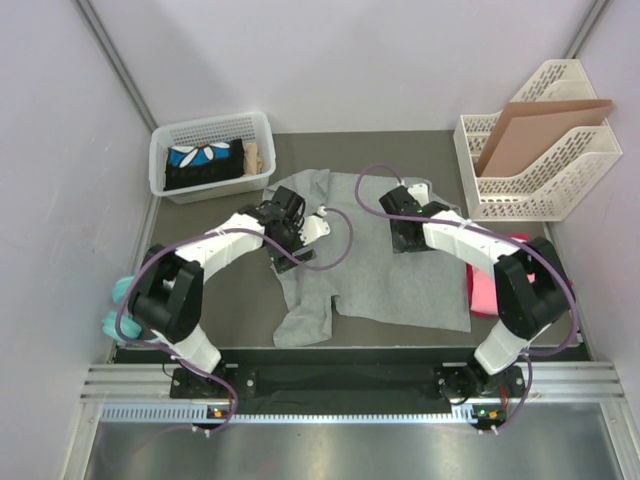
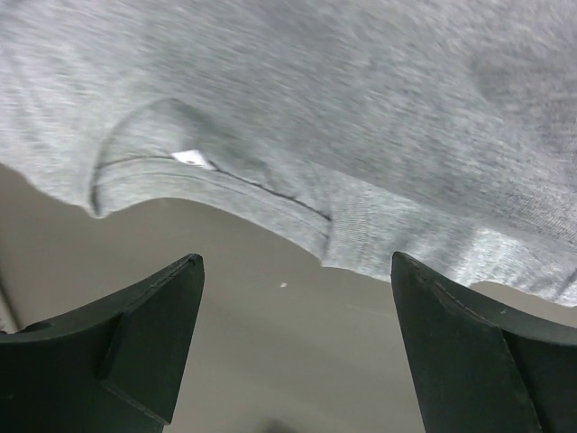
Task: Fold and stack the t-shirts
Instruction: Flatten the tshirt out
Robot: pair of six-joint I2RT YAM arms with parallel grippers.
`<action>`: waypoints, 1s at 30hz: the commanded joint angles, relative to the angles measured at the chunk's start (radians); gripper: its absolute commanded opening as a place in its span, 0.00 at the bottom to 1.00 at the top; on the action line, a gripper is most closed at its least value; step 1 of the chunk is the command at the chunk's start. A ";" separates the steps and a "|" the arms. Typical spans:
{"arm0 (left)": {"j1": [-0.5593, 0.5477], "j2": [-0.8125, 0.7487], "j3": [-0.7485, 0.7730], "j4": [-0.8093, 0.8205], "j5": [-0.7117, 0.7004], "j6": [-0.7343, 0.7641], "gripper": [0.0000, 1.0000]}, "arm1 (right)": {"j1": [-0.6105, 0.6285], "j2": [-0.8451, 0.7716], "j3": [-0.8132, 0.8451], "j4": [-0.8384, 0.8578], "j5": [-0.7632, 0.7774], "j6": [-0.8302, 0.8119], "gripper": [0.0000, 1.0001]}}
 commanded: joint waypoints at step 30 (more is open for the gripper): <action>0.022 -0.116 -0.399 0.054 -0.200 0.182 0.86 | -0.073 0.111 -0.067 0.047 -0.034 0.014 0.69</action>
